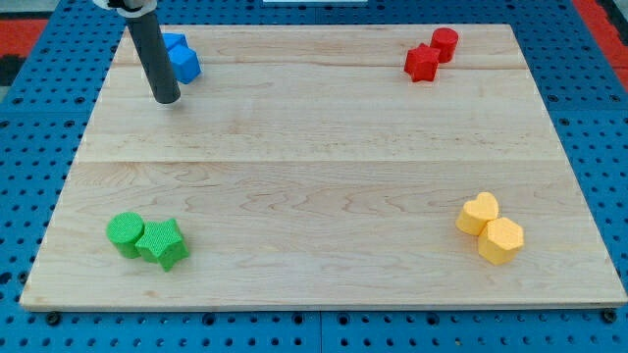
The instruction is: Place yellow heart diagonally in between the green star and red star
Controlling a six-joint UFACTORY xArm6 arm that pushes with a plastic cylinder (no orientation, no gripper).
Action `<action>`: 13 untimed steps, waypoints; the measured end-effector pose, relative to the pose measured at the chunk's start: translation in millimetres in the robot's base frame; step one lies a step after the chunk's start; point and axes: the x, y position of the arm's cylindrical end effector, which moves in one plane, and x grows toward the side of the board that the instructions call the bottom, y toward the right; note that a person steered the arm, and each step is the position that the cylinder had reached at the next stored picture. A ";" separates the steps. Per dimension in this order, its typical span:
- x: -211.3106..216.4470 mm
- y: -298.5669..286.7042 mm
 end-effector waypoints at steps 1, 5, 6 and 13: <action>1.6 15.8; -4.7 83.3; -2.6 149.9; 197.9 419.2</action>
